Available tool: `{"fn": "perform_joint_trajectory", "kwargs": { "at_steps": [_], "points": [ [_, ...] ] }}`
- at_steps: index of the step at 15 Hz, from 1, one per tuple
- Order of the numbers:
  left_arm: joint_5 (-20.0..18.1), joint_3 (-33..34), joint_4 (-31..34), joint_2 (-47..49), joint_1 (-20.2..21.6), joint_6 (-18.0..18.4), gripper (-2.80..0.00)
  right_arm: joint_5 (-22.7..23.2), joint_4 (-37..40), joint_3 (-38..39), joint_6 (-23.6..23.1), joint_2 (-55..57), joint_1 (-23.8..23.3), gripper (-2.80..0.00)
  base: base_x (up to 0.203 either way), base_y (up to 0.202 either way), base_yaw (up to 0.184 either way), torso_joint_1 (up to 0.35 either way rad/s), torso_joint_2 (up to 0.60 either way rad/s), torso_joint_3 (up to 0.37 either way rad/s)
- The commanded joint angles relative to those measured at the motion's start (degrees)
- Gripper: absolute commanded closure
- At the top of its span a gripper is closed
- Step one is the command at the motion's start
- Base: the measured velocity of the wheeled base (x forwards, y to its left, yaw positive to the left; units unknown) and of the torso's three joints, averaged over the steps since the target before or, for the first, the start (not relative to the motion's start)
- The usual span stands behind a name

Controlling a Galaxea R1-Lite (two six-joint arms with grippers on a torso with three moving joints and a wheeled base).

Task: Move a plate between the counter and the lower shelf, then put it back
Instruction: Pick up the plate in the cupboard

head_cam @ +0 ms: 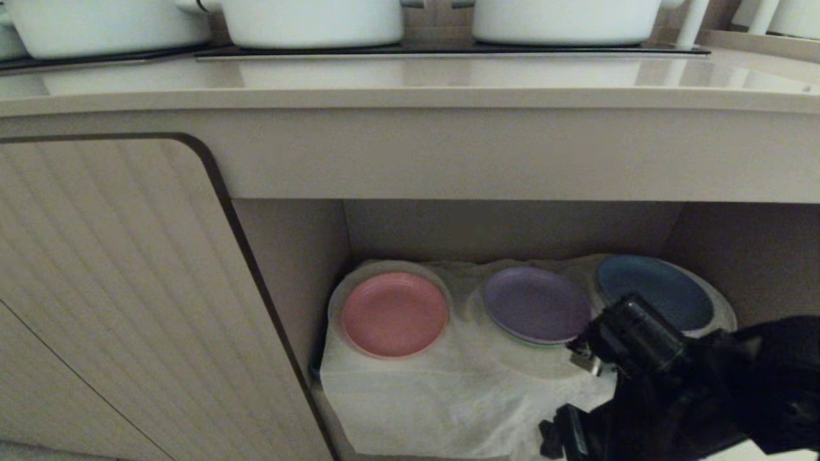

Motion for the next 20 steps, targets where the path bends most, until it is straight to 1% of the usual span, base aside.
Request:
{"fn": "perform_joint_trajectory", "kwargs": {
  "at_steps": [1,2,4,5,6,10,11,13,17,20],
  "points": [
    [0.0,0.01,-0.02,0.06,0.02,-0.03,0.0,-0.27,-0.54,5.99,0.26,-7.27,0.01,-2.8,0.0,0.0,0.0,0.0,0.0,0.0],
    [0.0,0.01,-0.02,0.06,0.02,-0.03,0.0,-1.15,-1.48,8.06,0.25,-8.81,-0.05,-2.8,0.0,0.0,0.0,0.0,0.0,0.0],
    [0.0,0.01,-0.02,0.06,0.02,-0.03,0.0,-5.68,-5.14,11.8,0.34,-10.24,-0.02,-2.8,0.0,0.0,0.0,0.0,0.0,0.0],
    [0.0,0.01,-0.02,0.06,0.02,-0.03,0.0,-6.31,-6.34,13.25,0.33,-11.34,-0.07,-2.8,0.0,0.0,0.0,0.0,0.0,0.0],
    [0.0,0.01,-0.02,0.06,0.02,-0.03,0.0,-6.56,-6.73,14.42,0.32,-12.28,-0.09,0.0,0.0,0.0,0.0,0.0,0.0,0.0],
    [0.0,0.01,-0.02,0.06,0.02,-0.03,0.0,-8.12,-6.01,16.01,0.5,-16.01,-0.93,0.0,0.0,0.0,0.0,0.0,0.0,0.0],
    [0.0,0.01,-0.02,0.06,0.02,-0.03,0.0,-9.16,-6.1,16.68,0.43,-16.98,-1.02,0.0,0.0,0.0,0.0,0.0,0.0,0.0],
    [0.03,0.01,-0.02,0.06,0.02,-0.03,0.0,-13.29,-6.47,17.18,0.38,-18.05,-2.14,0.0,0.0,0.0,0.0,0.0,0.0,0.0],
    [0.0,0.01,-0.02,0.06,0.02,-0.03,0.0,-19.34,-8.14,17.38,0.24,-21.53,-5.75,0.0,0.0,0.0,0.0,0.0,0.0,0.0],
    [0.01,0.01,-0.02,0.06,0.02,-0.03,0.0,-27.89,-13.14,17.89,0.25,-23.21,-8.92,0.0,0.0,0.0,0.0,0.0,0.0,0.0]
  ]
}}
